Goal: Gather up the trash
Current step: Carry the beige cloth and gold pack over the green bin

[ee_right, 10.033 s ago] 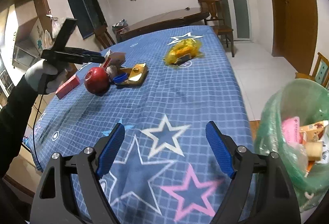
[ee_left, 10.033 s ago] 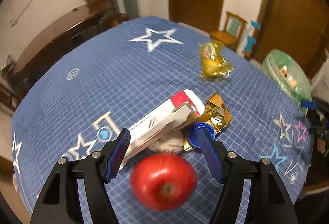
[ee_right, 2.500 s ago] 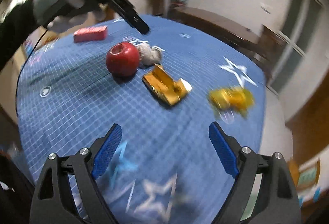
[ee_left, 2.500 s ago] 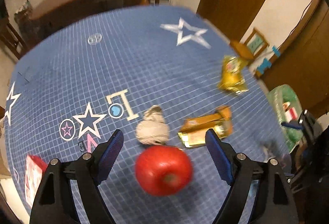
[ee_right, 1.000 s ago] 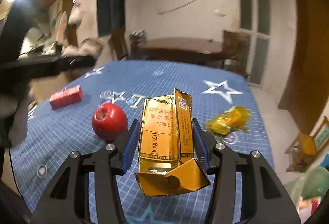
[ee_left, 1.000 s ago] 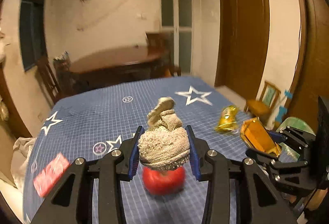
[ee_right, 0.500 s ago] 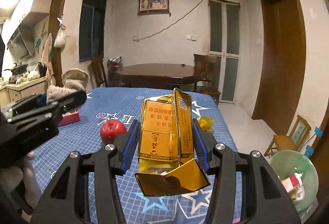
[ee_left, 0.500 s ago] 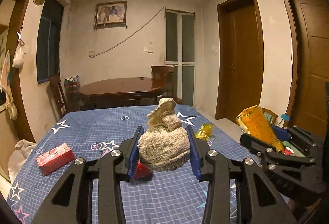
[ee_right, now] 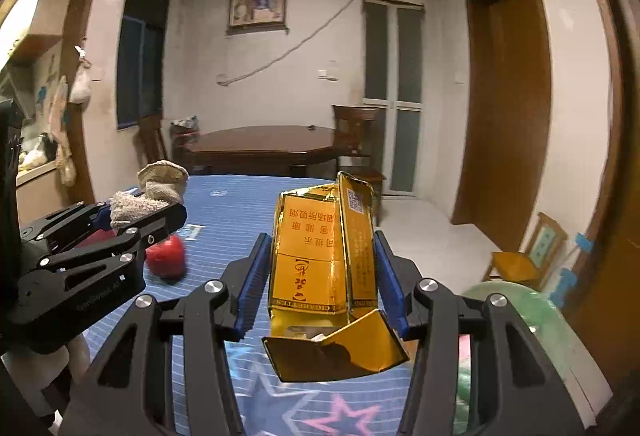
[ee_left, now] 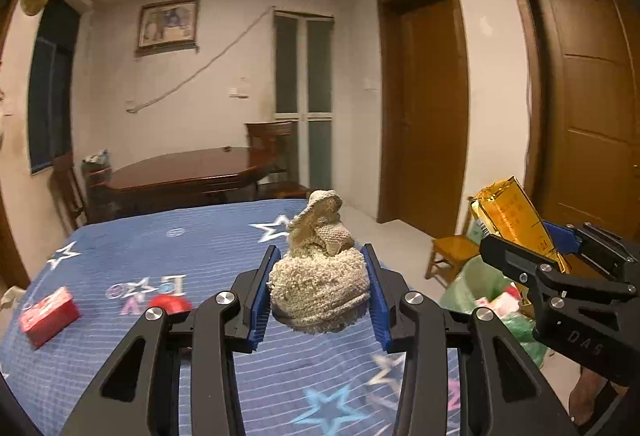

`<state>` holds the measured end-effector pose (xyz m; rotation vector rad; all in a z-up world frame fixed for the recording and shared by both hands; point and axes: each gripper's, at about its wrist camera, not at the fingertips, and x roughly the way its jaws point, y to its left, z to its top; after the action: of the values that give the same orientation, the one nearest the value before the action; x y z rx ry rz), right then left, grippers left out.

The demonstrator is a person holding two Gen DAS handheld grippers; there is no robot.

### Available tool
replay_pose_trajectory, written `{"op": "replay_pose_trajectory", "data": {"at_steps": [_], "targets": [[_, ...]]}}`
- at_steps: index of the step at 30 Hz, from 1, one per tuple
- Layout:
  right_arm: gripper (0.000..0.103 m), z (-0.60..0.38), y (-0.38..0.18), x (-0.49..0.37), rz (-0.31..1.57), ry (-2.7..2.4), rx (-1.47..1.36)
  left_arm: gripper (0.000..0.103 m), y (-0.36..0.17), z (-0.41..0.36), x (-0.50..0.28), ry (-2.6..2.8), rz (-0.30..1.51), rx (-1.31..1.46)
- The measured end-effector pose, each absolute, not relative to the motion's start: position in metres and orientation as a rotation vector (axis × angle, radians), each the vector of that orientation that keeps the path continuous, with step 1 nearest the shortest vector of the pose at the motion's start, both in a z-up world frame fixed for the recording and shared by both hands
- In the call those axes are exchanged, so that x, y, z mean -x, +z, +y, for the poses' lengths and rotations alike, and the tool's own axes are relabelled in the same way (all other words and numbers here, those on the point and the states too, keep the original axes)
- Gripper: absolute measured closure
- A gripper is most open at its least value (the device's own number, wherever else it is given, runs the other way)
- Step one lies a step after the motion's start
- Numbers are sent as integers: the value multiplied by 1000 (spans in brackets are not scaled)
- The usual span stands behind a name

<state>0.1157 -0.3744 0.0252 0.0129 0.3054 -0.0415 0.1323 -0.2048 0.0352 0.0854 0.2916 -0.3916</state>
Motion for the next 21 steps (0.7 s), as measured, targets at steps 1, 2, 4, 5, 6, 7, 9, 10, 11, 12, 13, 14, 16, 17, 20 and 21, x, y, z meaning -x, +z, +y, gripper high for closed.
{"op": "replay_pose_trajectory", "data": {"at_steps": [1, 2, 4, 5, 6, 7, 9, 10, 11, 12, 13, 14, 16, 17, 20, 21], "targets": [[55, -383, 25, -114, 310, -58, -17, 61, 35, -216, -133, -407, 293, -86], [55, -390, 24, -113, 313, -72, -19, 61, 34, -225, -133, -418, 294, -87], [55, -404, 23, -111, 318, -99, -22, 61, 34, -251, -134, -450, 294, -94], [55, -413, 23, -110, 322, -115, -24, 61, 33, -259, -135, -461, 295, -97], [55, -420, 22, -109, 323, -129, -25, 61, 33, -272, -136, -477, 296, -101], [55, -427, 22, -107, 324, -142, -25, 61, 32, -284, -137, -491, 298, -104], [55, -445, 20, -104, 333, -174, -32, 61, 32, -305, -141, -524, 301, -114], [55, -453, 19, -103, 337, -189, -36, 61, 32, -316, -142, -536, 303, -120], [55, -458, 19, -104, 342, -197, -39, 61, 32, -323, -143, -547, 307, -123], [55, -466, 18, -104, 350, -210, -43, 61, 30, -336, -146, -564, 314, -128], [55, -471, 16, -103, 355, -219, -44, 61, 29, -346, -150, -577, 320, -134], [55, -479, 15, -102, 364, -230, -49, 61, 27, -356, -154, -590, 329, -138], [55, -496, 11, -104, 388, -246, -65, 61, 23, -378, -162, -622, 352, -148], [55, -502, 8, -104, 398, -253, -69, 61, 22, -386, -165, -634, 361, -150], [55, -522, 0, -108, 446, -267, -85, 61, 10, -423, -179, -684, 419, -168], [55, -529, -3, -110, 467, -272, -86, 61, 7, -433, -186, -699, 437, -172]]}}
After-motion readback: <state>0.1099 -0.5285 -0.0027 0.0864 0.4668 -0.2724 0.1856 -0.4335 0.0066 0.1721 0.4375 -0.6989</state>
